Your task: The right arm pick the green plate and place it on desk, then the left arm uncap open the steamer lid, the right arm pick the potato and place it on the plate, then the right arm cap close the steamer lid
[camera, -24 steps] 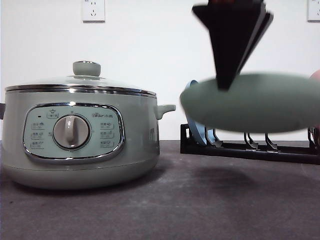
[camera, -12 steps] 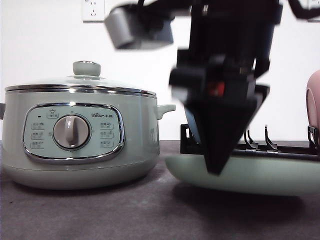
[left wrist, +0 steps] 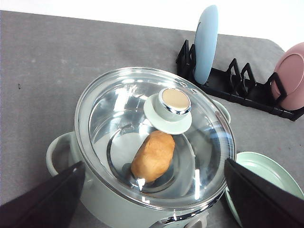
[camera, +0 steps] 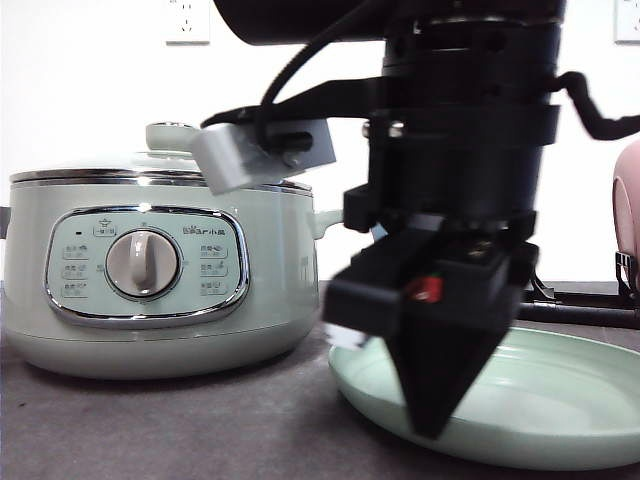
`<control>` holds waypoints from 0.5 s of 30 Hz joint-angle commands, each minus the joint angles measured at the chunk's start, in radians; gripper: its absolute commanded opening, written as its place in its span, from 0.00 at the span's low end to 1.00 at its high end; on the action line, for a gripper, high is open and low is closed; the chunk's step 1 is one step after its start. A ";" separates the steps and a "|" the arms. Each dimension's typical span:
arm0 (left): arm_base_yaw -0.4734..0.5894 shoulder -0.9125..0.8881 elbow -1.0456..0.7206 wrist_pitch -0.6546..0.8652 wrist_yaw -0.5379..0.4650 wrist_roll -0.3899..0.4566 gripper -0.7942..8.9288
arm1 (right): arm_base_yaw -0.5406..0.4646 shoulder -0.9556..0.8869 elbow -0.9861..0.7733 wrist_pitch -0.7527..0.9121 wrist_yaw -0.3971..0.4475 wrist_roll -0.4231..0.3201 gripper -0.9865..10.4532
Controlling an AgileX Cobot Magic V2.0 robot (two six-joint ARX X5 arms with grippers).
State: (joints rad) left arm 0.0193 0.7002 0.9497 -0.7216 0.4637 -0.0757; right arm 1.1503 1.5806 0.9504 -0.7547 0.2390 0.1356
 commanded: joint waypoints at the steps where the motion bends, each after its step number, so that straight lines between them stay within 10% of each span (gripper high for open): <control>1: -0.001 0.005 0.022 0.011 0.004 0.012 0.56 | 0.013 0.014 0.011 0.027 0.001 0.016 0.33; 15: -0.001 0.005 0.022 0.010 0.004 0.012 0.56 | -0.011 -0.161 0.093 0.015 -0.007 -0.001 0.34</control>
State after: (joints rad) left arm 0.0193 0.7002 0.9497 -0.7219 0.4637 -0.0757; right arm 1.1332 1.4246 1.0214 -0.7452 0.2337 0.1352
